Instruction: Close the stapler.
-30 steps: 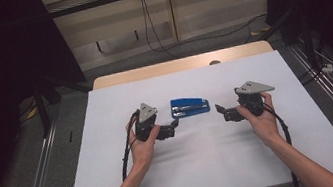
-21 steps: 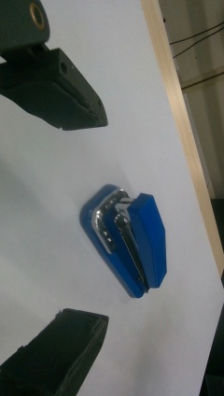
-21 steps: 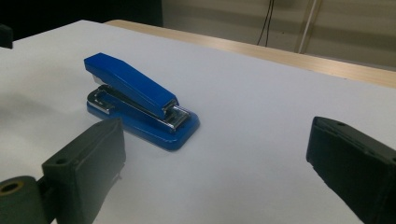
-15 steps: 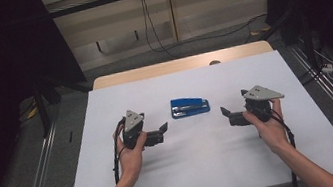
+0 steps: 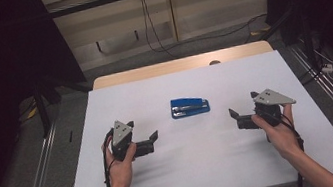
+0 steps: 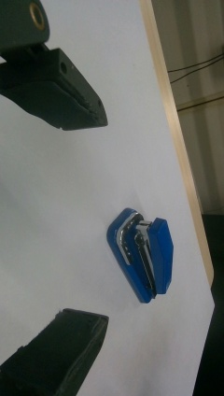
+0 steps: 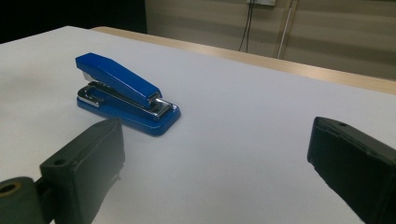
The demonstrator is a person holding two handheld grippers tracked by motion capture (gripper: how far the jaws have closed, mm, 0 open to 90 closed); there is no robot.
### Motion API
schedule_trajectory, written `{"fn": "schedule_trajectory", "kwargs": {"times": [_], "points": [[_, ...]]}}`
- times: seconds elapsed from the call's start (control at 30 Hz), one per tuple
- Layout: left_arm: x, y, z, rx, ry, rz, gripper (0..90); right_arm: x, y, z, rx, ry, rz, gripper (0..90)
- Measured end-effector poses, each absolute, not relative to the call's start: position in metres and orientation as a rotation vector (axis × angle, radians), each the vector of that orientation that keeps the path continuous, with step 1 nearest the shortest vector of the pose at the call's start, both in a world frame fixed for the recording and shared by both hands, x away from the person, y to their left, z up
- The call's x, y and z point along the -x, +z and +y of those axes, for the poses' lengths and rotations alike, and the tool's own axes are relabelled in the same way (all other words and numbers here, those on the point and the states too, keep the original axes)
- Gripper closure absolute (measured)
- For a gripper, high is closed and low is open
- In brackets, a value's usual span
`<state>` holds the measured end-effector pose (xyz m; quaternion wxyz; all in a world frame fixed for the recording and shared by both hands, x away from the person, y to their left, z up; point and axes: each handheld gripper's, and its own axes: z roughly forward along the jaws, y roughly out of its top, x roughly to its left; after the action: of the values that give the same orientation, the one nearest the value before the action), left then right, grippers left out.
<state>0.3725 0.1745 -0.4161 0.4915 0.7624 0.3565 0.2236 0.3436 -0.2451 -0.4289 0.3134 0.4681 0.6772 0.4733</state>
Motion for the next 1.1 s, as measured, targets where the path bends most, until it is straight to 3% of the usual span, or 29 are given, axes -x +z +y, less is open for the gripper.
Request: {"fn": "schedule_trajectory", "kwargs": {"times": [0.17, 1.1], "points": [[-0.365, -0.417, 0.182, -1.855, 0.599, 0.892, 5.7, -0.337, -0.431, -0.250, -1.246, 1.243, 1.760, 3.8], [-0.321, -0.416, 0.232, -1.829, 0.569, 0.945, 4.8, -0.298, -0.435, -0.276, -1.274, 1.216, 1.706, 2.9]]}}
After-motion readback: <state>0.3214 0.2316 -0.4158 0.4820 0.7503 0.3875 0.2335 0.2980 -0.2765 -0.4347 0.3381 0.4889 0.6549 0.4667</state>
